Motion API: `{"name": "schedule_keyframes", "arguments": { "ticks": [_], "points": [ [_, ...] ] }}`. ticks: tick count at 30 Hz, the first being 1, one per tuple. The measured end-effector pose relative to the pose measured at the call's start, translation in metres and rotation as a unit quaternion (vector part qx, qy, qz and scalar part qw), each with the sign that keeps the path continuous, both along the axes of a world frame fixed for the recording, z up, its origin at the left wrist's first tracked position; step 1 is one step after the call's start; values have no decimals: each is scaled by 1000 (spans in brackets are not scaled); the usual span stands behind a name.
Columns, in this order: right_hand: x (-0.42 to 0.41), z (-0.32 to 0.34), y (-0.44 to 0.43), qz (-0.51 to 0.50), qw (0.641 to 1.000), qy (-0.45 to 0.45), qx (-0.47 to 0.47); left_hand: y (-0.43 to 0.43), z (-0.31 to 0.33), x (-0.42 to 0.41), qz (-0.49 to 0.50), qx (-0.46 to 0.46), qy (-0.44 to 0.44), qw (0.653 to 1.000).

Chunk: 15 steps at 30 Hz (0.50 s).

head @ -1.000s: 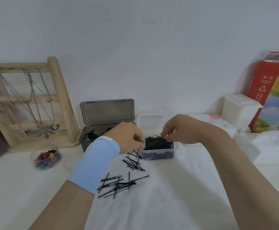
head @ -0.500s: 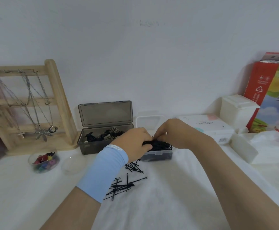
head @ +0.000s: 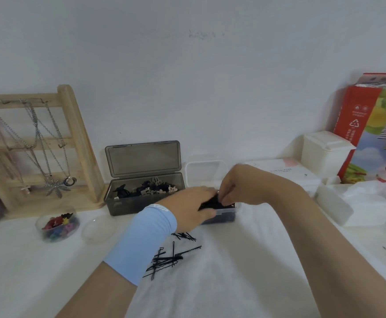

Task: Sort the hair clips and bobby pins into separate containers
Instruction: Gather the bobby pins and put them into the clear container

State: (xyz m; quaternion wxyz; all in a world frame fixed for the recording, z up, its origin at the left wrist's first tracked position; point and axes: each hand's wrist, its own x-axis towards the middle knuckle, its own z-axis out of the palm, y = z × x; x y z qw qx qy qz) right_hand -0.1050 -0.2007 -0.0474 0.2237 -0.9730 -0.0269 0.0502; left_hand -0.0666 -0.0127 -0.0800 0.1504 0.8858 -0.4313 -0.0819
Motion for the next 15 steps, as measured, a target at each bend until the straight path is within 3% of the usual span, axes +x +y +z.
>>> {"name": "schedule_keyframes", "arguments": {
  "ticks": [3,5,9,12,15],
  "points": [
    [0,-2,5,1,1000,-9,11,-1,2,-4,-9,20,39,999],
    [0,2,3,-19,999,-31,30,5,6,-4,28,-26,70,997],
    [3,-1,2,-71,996,-61,-13,22,13,8,107,-90,-43,989],
    [6,-9,11,-51,997,-50,-23,27,14,7,100,-22,-94,990],
    [5,-9,14,-40,998,-52,-9,23,2,-1,56,85,-72,992]
  ]
}}
